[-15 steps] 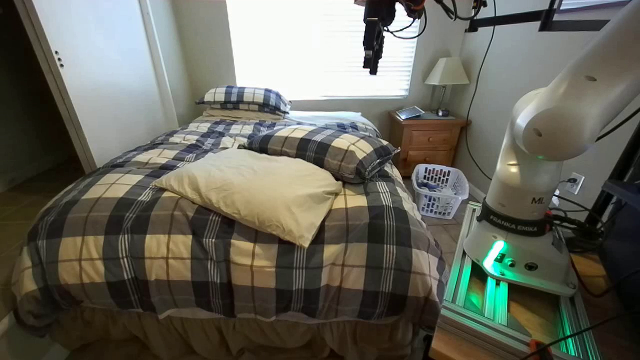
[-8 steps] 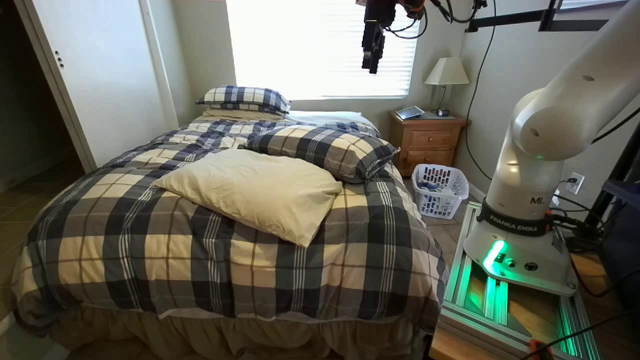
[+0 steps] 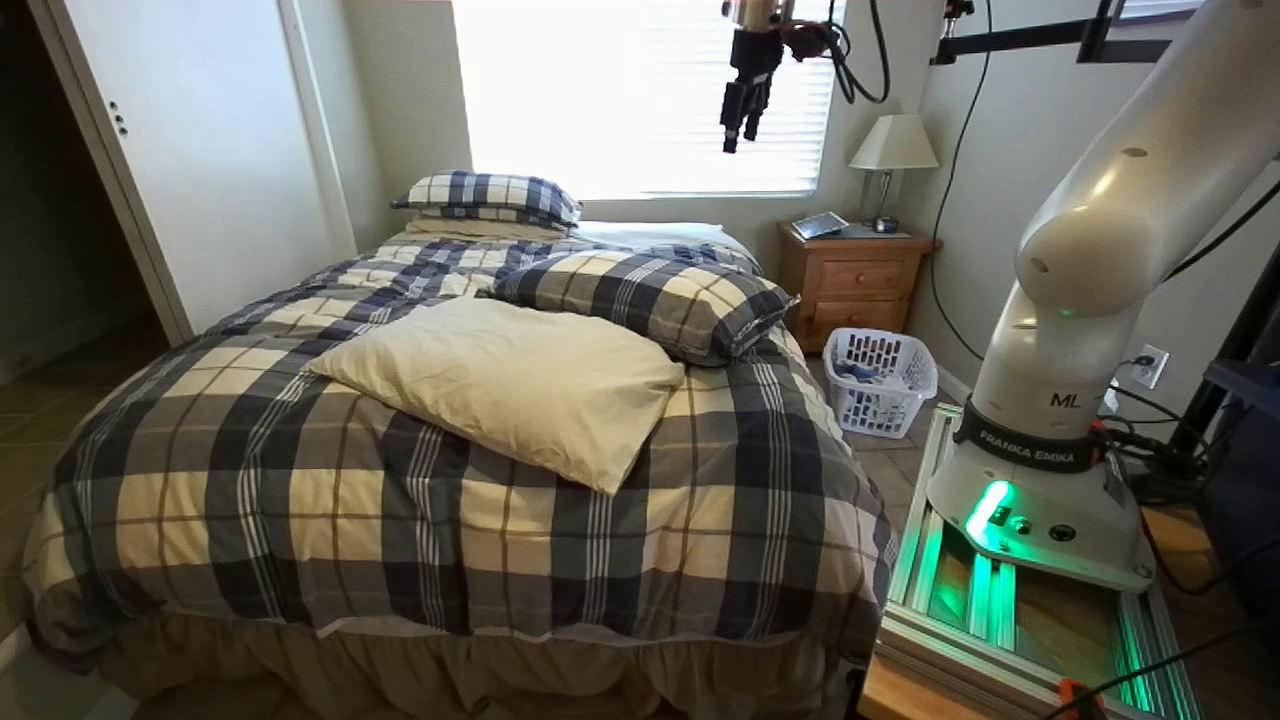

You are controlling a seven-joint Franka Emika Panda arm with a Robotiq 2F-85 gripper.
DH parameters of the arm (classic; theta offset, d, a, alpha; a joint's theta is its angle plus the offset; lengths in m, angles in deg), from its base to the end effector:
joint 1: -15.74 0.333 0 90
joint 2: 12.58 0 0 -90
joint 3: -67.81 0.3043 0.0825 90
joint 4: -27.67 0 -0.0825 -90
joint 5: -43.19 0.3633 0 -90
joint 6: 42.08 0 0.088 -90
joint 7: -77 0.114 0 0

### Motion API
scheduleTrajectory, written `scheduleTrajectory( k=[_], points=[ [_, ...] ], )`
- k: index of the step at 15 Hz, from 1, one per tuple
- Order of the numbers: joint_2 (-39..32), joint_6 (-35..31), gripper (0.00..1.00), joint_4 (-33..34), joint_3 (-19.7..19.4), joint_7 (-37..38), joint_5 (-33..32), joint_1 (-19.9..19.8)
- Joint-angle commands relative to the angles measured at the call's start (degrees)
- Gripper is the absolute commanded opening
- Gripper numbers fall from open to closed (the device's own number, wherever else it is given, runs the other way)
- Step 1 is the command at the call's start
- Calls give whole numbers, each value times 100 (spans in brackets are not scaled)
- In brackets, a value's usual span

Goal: Stack up the pillows on the bed

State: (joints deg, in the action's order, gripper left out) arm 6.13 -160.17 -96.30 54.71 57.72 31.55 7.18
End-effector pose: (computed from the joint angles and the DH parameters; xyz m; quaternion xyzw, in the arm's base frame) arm 0.4253 -0.1918 0.5361 0.9922 0.0191 0.0819 0.0919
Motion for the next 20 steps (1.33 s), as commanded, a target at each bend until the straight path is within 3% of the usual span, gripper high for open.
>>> scheduleTrajectory(
  k=[1,7,8,15,20],
  points=[
    [-809,-753,100,408,-36,123,-361,-161],
    [-1932,-1640,100,987,-99,13,23,-260],
    [-1560,-1524,100,626,-38,62,-132,-251],
    [-1914,-1623,100,921,-43,64,-108,-285],
    [-2665,-1829,100,1420,-6,-257,684,-332]
  ],
)
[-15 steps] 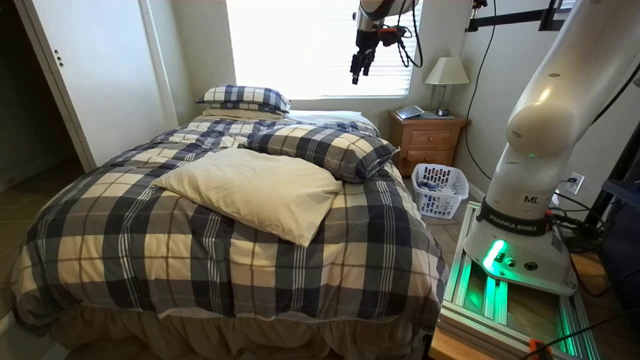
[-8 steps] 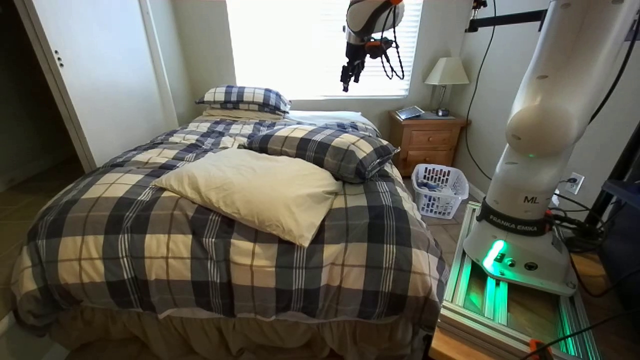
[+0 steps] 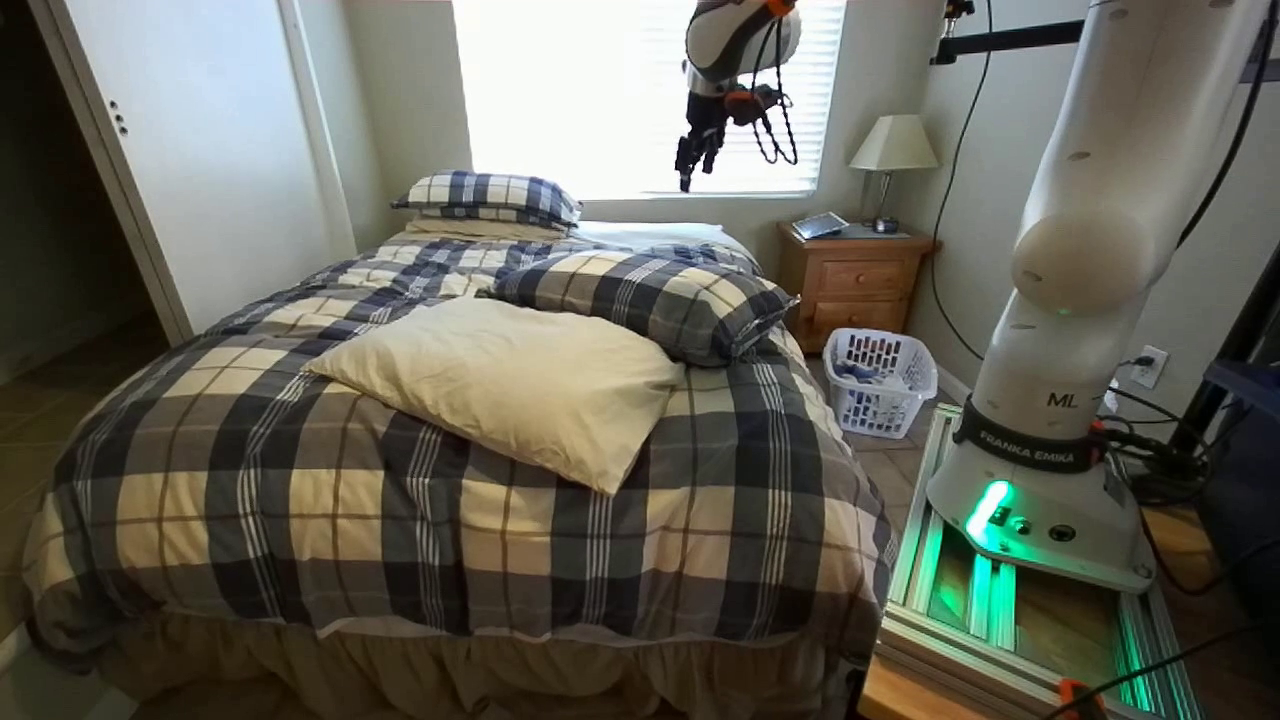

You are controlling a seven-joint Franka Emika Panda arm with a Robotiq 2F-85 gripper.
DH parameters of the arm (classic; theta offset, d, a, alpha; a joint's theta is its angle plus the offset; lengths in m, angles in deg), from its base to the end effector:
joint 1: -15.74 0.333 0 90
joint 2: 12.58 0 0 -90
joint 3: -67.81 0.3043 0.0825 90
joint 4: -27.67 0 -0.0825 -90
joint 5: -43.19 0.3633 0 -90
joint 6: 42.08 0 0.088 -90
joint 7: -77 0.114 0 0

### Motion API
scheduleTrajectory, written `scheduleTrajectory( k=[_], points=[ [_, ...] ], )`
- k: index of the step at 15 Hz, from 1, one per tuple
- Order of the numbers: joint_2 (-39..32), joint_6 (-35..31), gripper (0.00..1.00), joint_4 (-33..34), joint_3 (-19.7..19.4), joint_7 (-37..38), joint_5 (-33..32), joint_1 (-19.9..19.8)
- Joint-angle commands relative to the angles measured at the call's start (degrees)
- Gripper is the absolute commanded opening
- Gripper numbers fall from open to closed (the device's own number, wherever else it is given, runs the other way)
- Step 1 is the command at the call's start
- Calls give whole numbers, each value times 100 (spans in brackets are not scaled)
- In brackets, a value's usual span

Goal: Stack up the pillows on the bed

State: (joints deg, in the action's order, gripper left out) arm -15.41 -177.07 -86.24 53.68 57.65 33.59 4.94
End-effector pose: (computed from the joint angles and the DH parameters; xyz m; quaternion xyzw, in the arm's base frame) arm 0.5238 -0.2449 0.4635 0.9846 0.0021 0.1190 0.1280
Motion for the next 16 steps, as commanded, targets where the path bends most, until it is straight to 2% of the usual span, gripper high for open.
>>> scheduleTrajectory(
  k=[1,10,16],
  points=[
    [-682,-228,100,528,125,-300,607,-131],
    [-2059,-356,100,1570,511,-381,1236,-530],
    [-2845,-409,100,2053,712,-304,1172,-735]
  ],
)
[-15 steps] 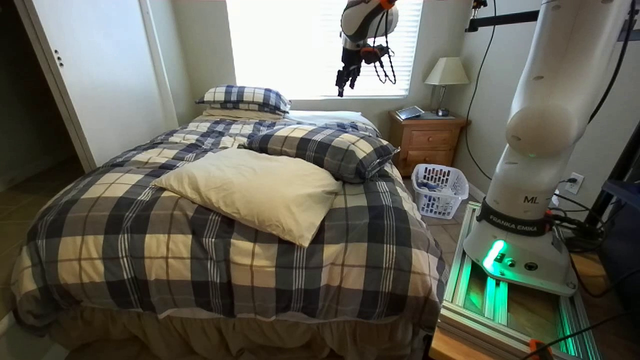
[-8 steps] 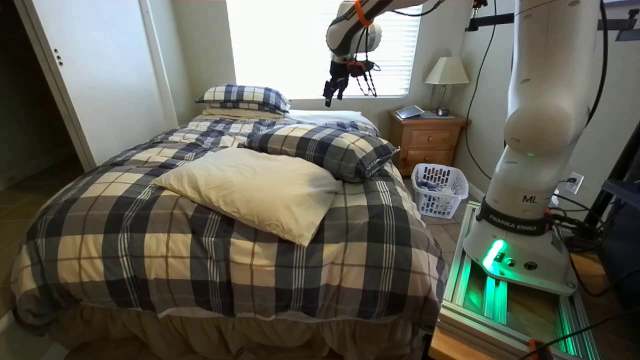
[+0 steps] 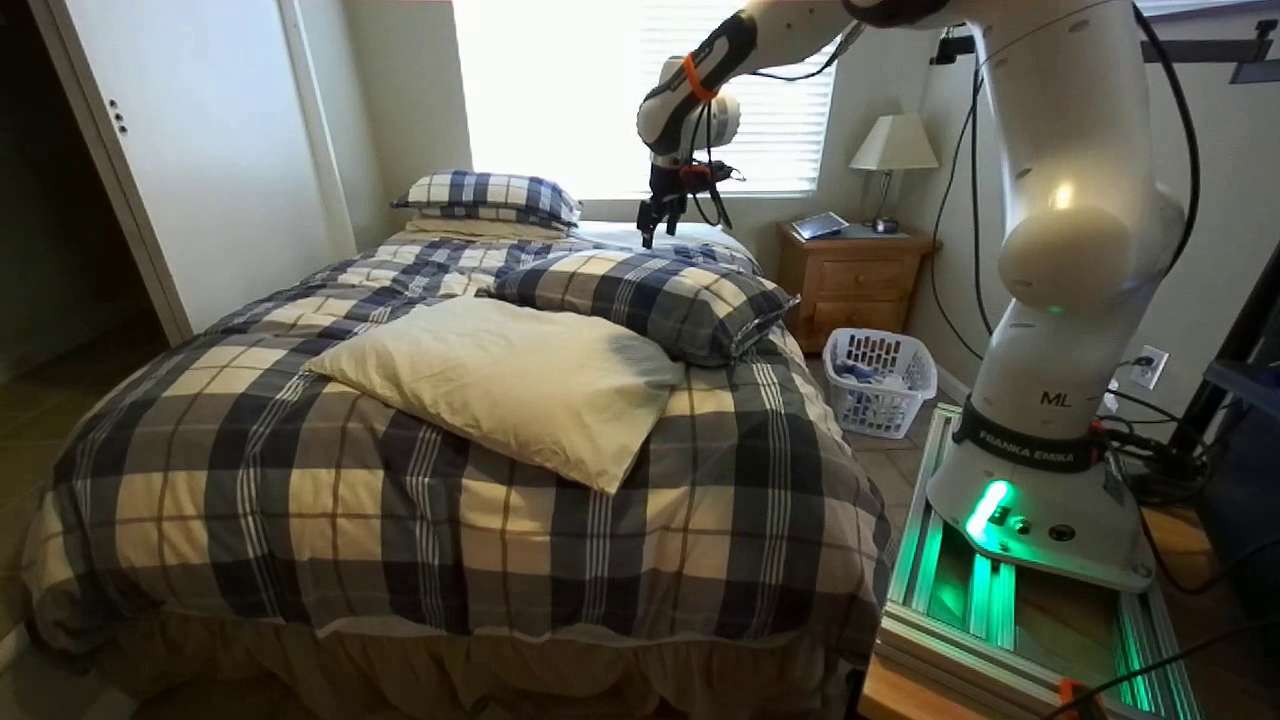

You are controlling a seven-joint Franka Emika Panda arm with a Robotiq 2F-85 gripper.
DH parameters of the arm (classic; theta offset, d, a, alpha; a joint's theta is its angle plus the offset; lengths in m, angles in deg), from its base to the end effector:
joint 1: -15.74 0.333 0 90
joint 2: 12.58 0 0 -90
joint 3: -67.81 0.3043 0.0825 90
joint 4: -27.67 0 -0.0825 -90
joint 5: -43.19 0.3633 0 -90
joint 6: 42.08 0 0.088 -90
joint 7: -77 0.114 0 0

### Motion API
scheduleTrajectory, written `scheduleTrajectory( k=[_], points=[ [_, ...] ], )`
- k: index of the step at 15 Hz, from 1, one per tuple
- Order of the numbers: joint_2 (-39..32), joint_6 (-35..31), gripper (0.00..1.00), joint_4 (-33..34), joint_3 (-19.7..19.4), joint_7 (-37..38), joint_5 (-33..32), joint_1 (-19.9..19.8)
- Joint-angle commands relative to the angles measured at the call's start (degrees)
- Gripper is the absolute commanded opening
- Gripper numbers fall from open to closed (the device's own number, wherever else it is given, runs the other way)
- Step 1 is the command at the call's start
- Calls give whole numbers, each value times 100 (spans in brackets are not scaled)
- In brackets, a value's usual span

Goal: Stack up the pillows on the bed

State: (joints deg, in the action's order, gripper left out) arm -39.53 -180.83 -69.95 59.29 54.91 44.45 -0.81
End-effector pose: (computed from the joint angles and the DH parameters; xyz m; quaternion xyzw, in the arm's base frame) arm 0.6123 -0.2737 0.3427 0.9915 -0.0209 0.1058 0.0725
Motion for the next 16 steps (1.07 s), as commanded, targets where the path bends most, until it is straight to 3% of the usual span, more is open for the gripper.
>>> scheduleTrajectory(
  k=[1,11,12,13,16],
  points=[
    [-571,-20,100,524,171,-23,59,-176],
    [-1696,169,100,1417,210,51,-89,-279],
    [-1814,222,75,1533,188,67,-130,-277],
    [-1906,242,74,1632,178,83,-149,-284],
    [-2123,348,50,1889,173,88,-166,-324]
  ],
)
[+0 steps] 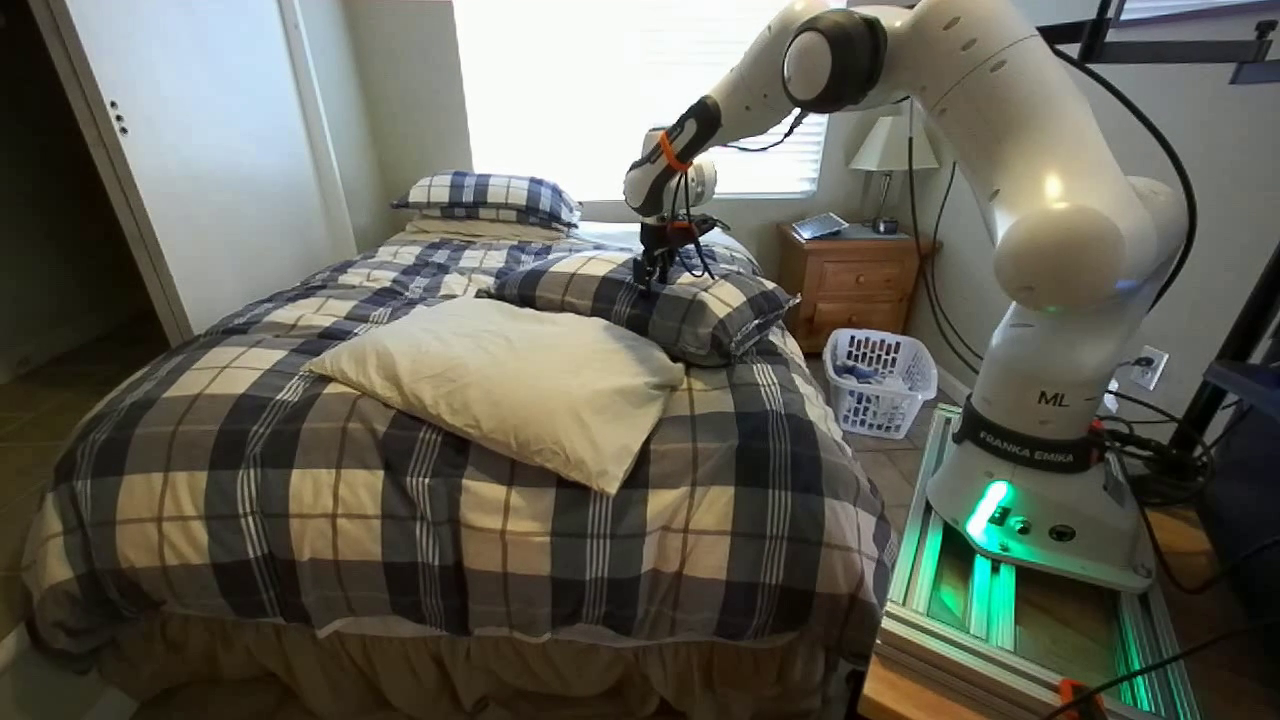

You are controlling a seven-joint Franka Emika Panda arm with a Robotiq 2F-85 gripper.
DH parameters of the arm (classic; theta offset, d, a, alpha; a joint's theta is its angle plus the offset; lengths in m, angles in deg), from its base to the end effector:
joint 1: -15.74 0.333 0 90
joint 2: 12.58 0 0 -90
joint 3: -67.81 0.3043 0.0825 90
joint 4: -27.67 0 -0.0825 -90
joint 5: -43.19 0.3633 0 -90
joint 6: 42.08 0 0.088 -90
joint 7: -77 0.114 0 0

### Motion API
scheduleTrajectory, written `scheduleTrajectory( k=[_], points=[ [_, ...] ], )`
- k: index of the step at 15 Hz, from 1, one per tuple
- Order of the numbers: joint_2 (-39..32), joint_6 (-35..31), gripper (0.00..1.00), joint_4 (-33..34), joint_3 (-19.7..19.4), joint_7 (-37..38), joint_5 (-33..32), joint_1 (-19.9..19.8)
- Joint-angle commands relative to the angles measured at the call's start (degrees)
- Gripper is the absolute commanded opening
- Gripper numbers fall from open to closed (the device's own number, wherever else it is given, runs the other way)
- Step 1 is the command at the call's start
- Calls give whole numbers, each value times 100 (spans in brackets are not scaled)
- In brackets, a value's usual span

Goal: Stack up the pillows on the bed

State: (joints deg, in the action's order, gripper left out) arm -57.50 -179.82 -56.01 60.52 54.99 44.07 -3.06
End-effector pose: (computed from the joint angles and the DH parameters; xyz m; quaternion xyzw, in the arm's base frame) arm 0.6489 -0.2983 0.2328 0.9957 -0.0187 0.0601 0.0680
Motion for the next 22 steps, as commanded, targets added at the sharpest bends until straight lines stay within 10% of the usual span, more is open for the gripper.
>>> scheduleTrajectory(
  k=[1,8,22],
  points=[
    [-350,287,45,541,68,62,-102,-131],
    [-243,811,1,763,298,-97,183,-424],
    [1312,702,1,-209,92,61,-235,-131]
  ],
)
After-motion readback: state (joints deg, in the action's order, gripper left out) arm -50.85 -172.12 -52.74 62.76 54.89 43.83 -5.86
